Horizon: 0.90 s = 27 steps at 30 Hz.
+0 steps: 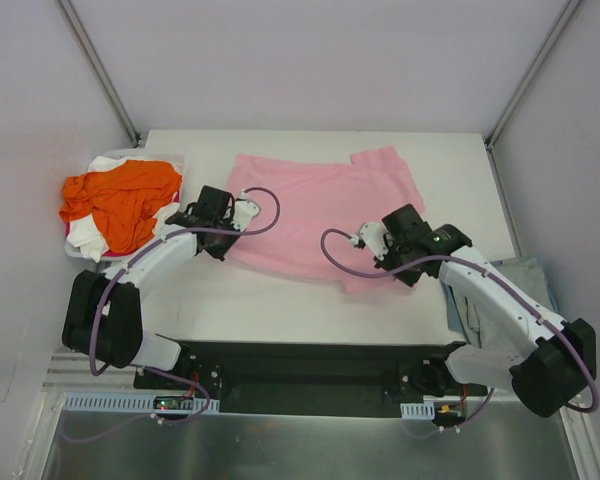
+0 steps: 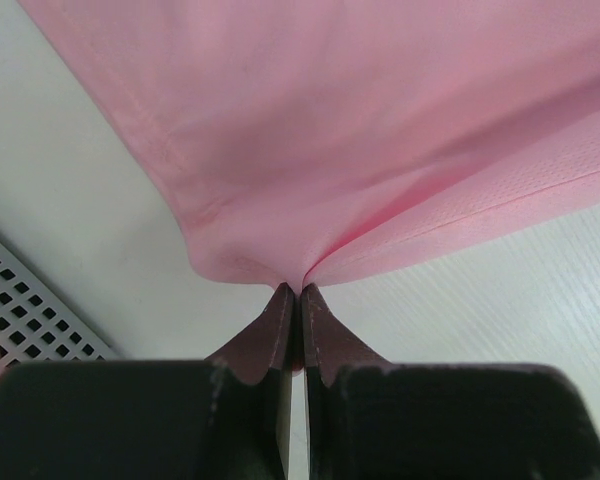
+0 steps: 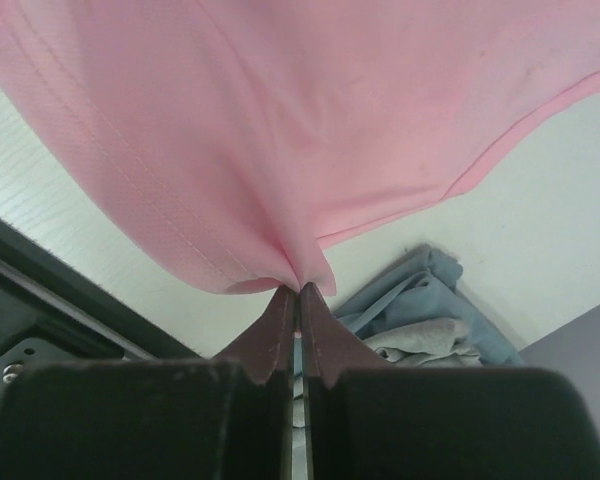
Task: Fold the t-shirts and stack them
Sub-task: Fold the tshirt
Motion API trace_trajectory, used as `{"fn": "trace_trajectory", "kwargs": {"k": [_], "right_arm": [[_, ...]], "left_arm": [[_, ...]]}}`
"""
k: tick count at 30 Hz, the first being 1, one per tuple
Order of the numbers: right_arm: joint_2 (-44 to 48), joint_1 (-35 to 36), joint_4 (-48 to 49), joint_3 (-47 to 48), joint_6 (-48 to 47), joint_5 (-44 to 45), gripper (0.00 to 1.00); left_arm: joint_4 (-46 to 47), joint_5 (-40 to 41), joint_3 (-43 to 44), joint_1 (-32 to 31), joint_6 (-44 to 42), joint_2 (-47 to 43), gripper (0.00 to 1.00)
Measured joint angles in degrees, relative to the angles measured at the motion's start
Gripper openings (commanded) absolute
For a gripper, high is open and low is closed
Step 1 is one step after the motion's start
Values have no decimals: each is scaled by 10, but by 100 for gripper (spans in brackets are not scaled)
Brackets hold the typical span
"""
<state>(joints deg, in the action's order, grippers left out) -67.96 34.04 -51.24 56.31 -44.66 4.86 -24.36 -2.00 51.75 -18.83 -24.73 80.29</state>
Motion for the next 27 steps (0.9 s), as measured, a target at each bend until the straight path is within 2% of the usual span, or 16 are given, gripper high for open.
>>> {"fn": "trace_trajectory", "kwargs": {"k": [11, 27], "right_arm": [[-47, -55, 37, 30, -21, 9, 1], [-196, -112, 81, 140, -49, 7, 1]], "left_arm": [[3, 7, 54, 0, 0, 28, 0], [16, 11, 75, 1, 0, 79, 0]]}}
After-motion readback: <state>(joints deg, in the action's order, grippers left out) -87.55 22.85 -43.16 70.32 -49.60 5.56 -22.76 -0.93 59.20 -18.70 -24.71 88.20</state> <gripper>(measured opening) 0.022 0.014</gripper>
